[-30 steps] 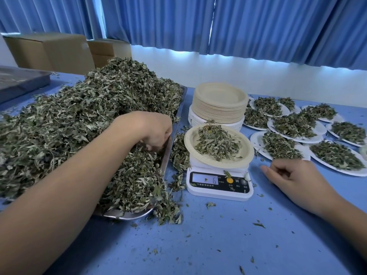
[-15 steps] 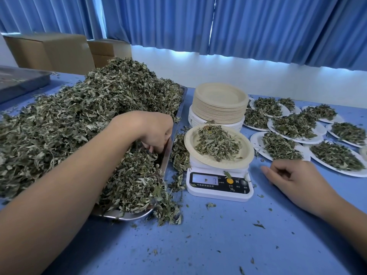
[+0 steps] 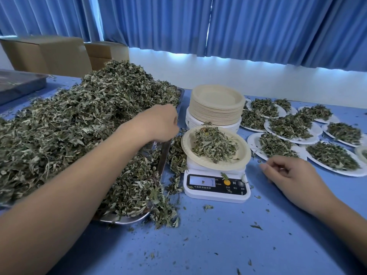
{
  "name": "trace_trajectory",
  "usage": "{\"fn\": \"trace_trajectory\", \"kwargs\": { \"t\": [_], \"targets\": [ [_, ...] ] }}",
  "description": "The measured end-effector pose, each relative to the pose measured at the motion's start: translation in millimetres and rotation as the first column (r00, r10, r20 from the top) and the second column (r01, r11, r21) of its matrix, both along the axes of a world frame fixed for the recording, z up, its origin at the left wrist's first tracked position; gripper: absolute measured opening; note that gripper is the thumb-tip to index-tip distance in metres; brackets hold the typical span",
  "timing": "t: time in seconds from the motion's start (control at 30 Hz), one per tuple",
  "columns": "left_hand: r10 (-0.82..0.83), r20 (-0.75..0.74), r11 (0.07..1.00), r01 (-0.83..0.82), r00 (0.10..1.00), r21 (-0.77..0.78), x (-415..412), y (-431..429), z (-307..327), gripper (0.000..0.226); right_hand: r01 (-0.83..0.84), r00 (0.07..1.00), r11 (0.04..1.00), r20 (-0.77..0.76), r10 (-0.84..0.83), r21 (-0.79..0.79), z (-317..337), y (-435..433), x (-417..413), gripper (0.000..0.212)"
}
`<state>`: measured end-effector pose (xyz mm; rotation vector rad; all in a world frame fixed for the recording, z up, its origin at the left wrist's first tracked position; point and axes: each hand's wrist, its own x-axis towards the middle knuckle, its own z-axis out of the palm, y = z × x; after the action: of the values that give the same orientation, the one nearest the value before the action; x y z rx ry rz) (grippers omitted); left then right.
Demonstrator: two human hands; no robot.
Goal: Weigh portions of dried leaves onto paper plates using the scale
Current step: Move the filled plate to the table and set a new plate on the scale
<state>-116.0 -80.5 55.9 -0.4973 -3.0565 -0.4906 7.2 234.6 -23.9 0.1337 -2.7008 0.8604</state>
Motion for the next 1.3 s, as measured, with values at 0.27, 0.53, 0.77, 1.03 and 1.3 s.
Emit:
{"fn": "trace_trajectory", "kwargs": {
  "t": [0.27, 0.53, 0.77, 1.03, 1.3],
  "targets": [
    [-0.056, -0.065, 0.997, 0.059, 0.996, 0.043, 11.6, 25.7, -21.3, 0.033, 0.049, 0.984, 0.813, 0.168, 0.060, -0.581, 3.4, -27.2, -22.7, 0.015],
    [-0.067, -0.011, 0.973, 0.068, 0.998, 0.220, 17.7, 54.3, -9.3, 0.023, 0.177, 0.967, 0.639, 0.253, 0.028, -0.748, 14.2, -21.2, -16.1, 0.012],
    [-0.203, 0.030, 0.918, 0.180, 0.979, 0.354, 26.7, 148.1, -3.1, 0.020, 0.321, 0.947, 0.593, 0.259, -0.191, -0.738, 28.0, 54.2, 16.2, 0.006],
    [-0.369, 0.077, 0.887, 0.326, 0.926, 0.326, 33.6, 289.2, -10.5, 0.015, 0.439, 0.878, 0.506, 0.235, -0.418, -0.742, 25.8, 172.4, 53.2, 0.007],
    [-0.396, 0.087, 0.887, 0.356, 0.914, 0.294, -5.3, 402.3, 25.2, 0.019, 0.587, 0.766, 0.488, 0.248, -0.593, -0.646, 49.8, 265.0, 21.1, 0.014]
  ]
}}
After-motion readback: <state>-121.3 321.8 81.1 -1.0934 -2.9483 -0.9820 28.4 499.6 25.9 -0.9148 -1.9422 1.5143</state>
